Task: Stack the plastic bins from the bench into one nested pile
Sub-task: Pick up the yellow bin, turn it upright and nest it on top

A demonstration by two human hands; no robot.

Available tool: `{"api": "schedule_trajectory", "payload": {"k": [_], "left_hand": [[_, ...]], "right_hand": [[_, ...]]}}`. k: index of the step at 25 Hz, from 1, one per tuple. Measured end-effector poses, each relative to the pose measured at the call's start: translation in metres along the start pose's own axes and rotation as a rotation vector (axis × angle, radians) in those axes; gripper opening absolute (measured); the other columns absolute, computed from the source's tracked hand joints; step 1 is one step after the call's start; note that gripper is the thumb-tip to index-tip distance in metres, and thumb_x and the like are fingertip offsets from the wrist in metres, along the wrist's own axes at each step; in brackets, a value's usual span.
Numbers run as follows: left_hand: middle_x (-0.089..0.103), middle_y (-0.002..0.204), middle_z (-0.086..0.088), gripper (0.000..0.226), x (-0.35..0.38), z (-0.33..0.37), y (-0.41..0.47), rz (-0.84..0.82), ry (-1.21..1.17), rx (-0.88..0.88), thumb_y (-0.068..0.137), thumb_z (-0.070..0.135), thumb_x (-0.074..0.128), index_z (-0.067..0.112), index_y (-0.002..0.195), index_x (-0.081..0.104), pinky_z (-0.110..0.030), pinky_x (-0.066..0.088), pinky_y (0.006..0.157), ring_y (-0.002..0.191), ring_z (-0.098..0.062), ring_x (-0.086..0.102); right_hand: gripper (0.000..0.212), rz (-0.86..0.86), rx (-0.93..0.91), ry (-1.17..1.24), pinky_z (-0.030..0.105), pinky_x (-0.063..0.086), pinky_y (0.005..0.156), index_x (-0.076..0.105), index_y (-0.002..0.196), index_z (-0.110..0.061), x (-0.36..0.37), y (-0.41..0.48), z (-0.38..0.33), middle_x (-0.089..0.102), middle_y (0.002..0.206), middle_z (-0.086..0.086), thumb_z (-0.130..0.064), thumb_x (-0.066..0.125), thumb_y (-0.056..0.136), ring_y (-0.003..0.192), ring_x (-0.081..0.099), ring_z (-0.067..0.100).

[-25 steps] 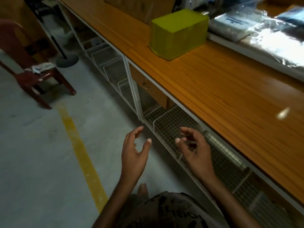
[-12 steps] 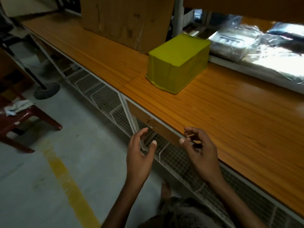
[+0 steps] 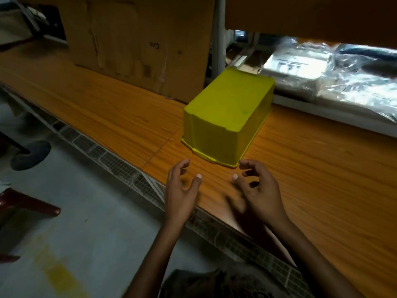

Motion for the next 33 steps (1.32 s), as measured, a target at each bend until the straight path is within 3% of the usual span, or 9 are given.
{"api": "schedule_trajectory", "payload": {"k": [4, 8, 10, 13, 16, 22, 27, 29, 33], "left_hand": [[0.047, 0.148, 0.010, 0.058, 0.007, -0.017, 0.090, -0.111, 0.003, -0.015, 0.095, 0.027, 0.071, 0.031, 0.147, 0.045, -0.034, 0.045, 0.102, 0.131, -0.008, 0.047], [0.031, 0.163, 0.002, 0.079, 0.008, -0.035, 0.154, -0.186, 0.049, -0.012, 0.094, 0.029, 0.072, 0.025, 0.160, 0.028, -0.044, 0.038, 0.117, 0.147, -0.020, 0.036], [0.030, 0.166, -0.002, 0.084, 0.015, -0.045, 0.179, -0.308, 0.093, -0.034, 0.094, 0.036, 0.071, 0.024, 0.162, 0.024, -0.046, 0.036, 0.119, 0.151, -0.023, 0.032], [0.053, 0.151, -0.001, 0.074, 0.021, -0.049, 0.198, -0.428, 0.043, 0.002, 0.090, 0.040, 0.071, 0.025, 0.156, 0.041, -0.028, 0.050, 0.101, 0.138, -0.022, 0.051], [0.054, 0.144, 0.006, 0.062, 0.008, -0.032, 0.206, -0.421, -0.044, 0.022, 0.095, 0.027, 0.071, 0.022, 0.152, 0.047, -0.003, 0.040, 0.079, 0.127, -0.012, 0.053], [0.068, 0.131, 0.002, 0.037, -0.024, 0.052, 0.234, -0.289, -0.401, 0.214, 0.097, 0.019, 0.070, 0.016, 0.134, 0.065, -0.010, 0.050, 0.089, 0.118, -0.007, 0.064], [0.070, 0.128, 0.009, 0.037, -0.034, 0.113, 0.239, -0.309, -0.569, 0.290, 0.101, 0.029, 0.062, 0.018, 0.137, 0.064, -0.019, 0.053, 0.093, 0.117, -0.001, 0.065], [0.068, 0.132, 0.008, 0.037, -0.035, 0.134, 0.238, -0.358, -0.596, 0.344, 0.103, 0.025, 0.061, 0.019, 0.139, 0.062, -0.019, 0.052, 0.096, 0.120, 0.000, 0.063], [0.065, 0.134, 0.014, 0.044, -0.029, 0.157, 0.226, -0.465, -0.504, 0.462, 0.101, 0.024, 0.063, 0.026, 0.144, 0.055, -0.013, 0.052, 0.095, 0.121, 0.005, 0.062]], "right_hand": [[0.052, 0.126, 0.085, -0.090, 0.006, 0.047, 0.074, 0.061, 0.138, -0.026, 0.021, 0.034, 0.014, 0.064, 0.124, -0.009, -0.022, 0.078, 0.089, 0.109, 0.061, 0.005], [0.065, 0.271, 0.182, -0.178, 0.034, 0.055, 0.092, 0.053, 0.148, -0.023, 0.035, 0.044, 0.024, 0.061, 0.136, -0.004, -0.026, 0.078, 0.089, 0.117, 0.059, 0.013], [0.073, 0.288, 0.245, -0.274, 0.034, 0.048, 0.093, 0.047, 0.153, -0.023, 0.047, 0.049, 0.027, 0.057, 0.139, -0.005, -0.025, 0.078, 0.087, 0.125, 0.050, 0.019], [0.081, 0.245, 0.261, -0.359, 0.027, 0.032, 0.088, 0.041, 0.154, -0.029, 0.066, 0.056, 0.014, 0.055, 0.138, -0.002, -0.007, 0.073, 0.083, 0.121, 0.034, 0.014], [0.089, 0.309, 0.309, -0.284, 0.025, 0.027, 0.100, 0.036, 0.156, -0.032, 0.063, 0.055, -0.001, 0.049, 0.150, 0.004, 0.003, 0.069, 0.081, 0.131, 0.032, 0.014], [0.098, 0.485, -0.016, -0.273, 0.027, 0.035, 0.117, 0.032, 0.159, -0.040, 0.028, 0.069, -0.077, 0.041, 0.157, -0.025, -0.005, 0.075, 0.078, 0.146, 0.041, 0.003], [0.065, 0.744, -0.153, -0.256, 0.017, 0.052, 0.096, 0.049, 0.152, -0.034, 0.000, 0.091, -0.127, 0.064, 0.140, -0.015, -0.009, 0.070, 0.095, 0.121, 0.063, -0.003], [0.041, 0.950, -0.177, -0.209, 0.026, 0.058, 0.077, 0.068, 0.135, -0.025, -0.016, 0.090, -0.140, 0.077, 0.110, -0.003, -0.010, 0.064, 0.097, 0.094, 0.069, -0.001], [0.022, 1.161, -0.168, -0.296, 0.022, 0.045, 0.061, 0.076, 0.107, -0.025, -0.043, 0.082, -0.166, 0.067, 0.073, -0.012, -0.015, 0.060, 0.095, 0.065, 0.059, -0.004]]}}
Point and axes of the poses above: each hand's wrist, its own y-axis towards the middle knuckle, its own x-axis out of the palm, z = x × y, the point moved 7 cm from there along y, towards the middle knuckle
